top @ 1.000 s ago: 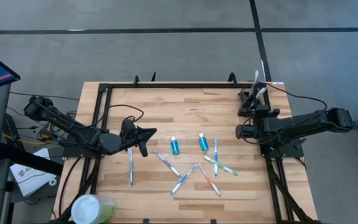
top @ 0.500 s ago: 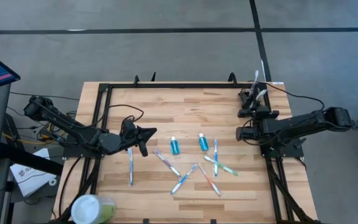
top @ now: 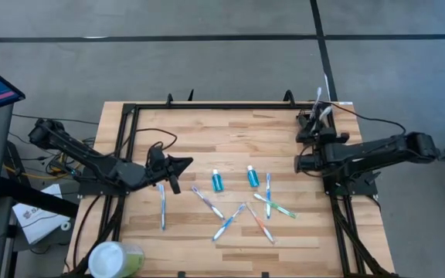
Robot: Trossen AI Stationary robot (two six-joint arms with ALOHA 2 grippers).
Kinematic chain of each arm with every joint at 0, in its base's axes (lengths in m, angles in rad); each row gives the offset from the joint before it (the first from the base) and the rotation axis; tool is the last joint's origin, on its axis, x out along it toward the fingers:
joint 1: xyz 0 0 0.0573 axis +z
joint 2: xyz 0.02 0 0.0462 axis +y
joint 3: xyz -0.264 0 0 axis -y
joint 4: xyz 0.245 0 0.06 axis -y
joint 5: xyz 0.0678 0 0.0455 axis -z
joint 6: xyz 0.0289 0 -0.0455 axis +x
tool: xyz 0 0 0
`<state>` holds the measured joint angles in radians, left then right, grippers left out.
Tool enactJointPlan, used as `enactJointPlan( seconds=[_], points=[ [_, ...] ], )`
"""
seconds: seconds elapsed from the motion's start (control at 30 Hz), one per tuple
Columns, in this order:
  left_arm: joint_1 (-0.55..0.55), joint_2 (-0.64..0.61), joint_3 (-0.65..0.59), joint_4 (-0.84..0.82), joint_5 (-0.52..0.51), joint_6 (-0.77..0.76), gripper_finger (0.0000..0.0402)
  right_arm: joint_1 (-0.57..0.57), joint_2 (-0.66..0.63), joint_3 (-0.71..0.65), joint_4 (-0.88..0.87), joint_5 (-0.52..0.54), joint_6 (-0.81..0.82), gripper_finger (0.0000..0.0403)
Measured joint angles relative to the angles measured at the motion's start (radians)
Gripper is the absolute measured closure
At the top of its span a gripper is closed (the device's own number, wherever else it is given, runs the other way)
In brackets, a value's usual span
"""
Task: Pick & Place toothbrushing station
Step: Put the top green toothbrush into the left section of wire organizer
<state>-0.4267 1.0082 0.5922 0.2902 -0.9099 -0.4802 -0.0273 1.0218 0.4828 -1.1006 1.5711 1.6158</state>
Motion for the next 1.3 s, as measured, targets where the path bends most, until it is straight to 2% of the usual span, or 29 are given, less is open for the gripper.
enactJointPlan(
  seconds=[0.13, 0.33, 0.5, 0.63, 0.87, 1.07, 1.3],
  points=[
    [-0.01, -0.008, 0.0, -0.001, 0.0, 0.033, 0.04, 0.001, -0.018, 0.075, -0.079, 0.0, 0.004, 0.0391],
    [-0.029, -0.008, 0.0, -0.011, -0.006, 0.089, 0.04, -0.002, -0.084, 0.18, -0.205, -0.002, 0.127, 0.0391],
    [-0.028, -0.008, 0.0, -0.014, -0.024, 0.144, 0.04, -0.075, -0.097, 0.257, -0.186, -0.101, 0.078, 0.0398],
    [-0.028, -0.008, 0.0, -0.014, -0.026, 0.16, 0.04, -0.14, -0.051, 0.275, -0.167, -0.152, 0.004, 0.04],
    [-0.026, -0.008, 0.0, -0.022, -0.026, 0.166, 0.04, -0.188, 0.08, 0.297, -0.209, -0.18, 0.027, 0.04],
    [-0.026, -0.008, 0.0, -0.024, -0.026, 0.166, 0.04, -0.21, 0.161, 0.296, -0.392, -0.158, 0.218, 0.0395],
    [-0.02, -0.008, 0.0, -0.024, -0.027, 0.164, 0.04, -0.262, 0.242, 0.278, -0.398, -0.173, 0.296, 0.0396]
  ],
)
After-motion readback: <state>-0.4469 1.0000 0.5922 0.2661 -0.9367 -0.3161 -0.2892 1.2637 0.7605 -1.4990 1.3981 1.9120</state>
